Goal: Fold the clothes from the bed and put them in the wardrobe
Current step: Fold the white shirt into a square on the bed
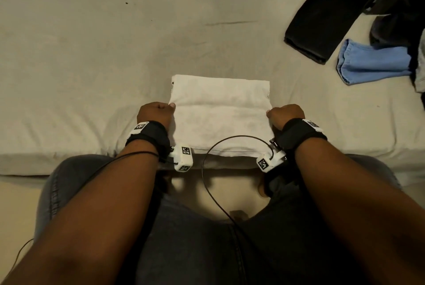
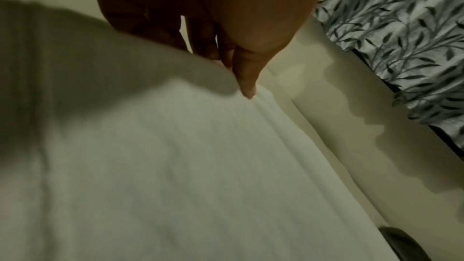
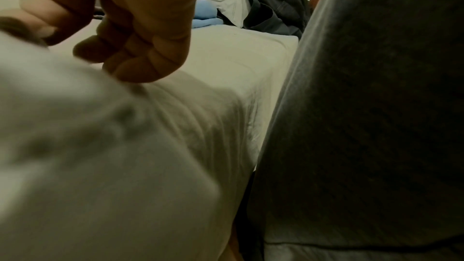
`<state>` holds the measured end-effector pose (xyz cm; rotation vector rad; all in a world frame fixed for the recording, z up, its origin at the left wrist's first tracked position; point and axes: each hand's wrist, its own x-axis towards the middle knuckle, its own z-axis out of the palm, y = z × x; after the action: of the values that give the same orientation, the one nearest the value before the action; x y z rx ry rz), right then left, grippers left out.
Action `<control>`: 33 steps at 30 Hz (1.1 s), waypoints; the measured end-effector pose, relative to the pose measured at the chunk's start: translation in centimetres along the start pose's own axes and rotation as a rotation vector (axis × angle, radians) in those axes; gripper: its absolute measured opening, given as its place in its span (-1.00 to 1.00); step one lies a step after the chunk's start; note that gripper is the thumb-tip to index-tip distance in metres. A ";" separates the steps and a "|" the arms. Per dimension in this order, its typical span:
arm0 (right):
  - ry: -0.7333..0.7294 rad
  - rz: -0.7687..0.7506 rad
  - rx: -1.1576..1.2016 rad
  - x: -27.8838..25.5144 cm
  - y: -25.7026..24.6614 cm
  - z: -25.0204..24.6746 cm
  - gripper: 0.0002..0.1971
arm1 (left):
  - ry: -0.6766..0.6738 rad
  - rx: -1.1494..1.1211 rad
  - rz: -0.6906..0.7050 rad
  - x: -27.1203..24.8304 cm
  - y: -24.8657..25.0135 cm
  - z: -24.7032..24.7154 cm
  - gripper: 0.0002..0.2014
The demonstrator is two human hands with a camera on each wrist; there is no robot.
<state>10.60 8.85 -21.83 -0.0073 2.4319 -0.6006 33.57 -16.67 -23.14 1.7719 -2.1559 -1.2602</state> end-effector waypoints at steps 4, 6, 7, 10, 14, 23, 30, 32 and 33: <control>-0.044 -0.051 -0.049 -0.3 -0.9 0.2 -0.72 | 0.003 -0.007 -0.002 -0.5 0.0 0.6 -0.68; -0.045 -0.073 -0.028 -0.5 -1.3 0.3 -0.60 | 0.006 -0.021 -0.006 -0.6 0.6 0.8 -0.67; -0.040 -0.089 -0.012 -0.4 -1.6 0.0 -0.55 | -0.010 0.002 0.014 -0.5 1.4 0.7 -0.64; -0.031 -0.162 0.061 0.7 -2.9 -1.5 -0.55 | -0.136 0.073 0.128 0.9 3.9 -0.1 -0.53; -0.063 -0.219 0.011 2.0 -4.0 -1.6 -0.63 | -0.223 0.132 0.159 3.2 5.0 -0.9 -0.45; 0.033 -0.103 -0.022 4.5 -3.3 -1.8 -0.85 | -0.156 0.196 0.079 5.5 3.6 -0.1 -0.58; 0.157 -0.340 -0.050 1.7 -5.9 -0.4 -0.40 | 0.113 0.419 0.614 2.9 6.2 2.0 -0.50; 0.114 -0.553 -0.297 0.2 -6.9 1.7 -0.21 | -0.102 0.505 0.860 0.7 7.0 4.4 -0.40; 0.033 -0.626 -0.406 -0.3 -7.1 3.0 -0.13 | -0.218 0.586 0.896 -0.1 7.0 5.6 -0.29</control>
<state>11.57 1.25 -20.79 -0.9551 2.5293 -0.3482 25.17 -13.68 -22.45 0.5188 -3.0849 -0.6328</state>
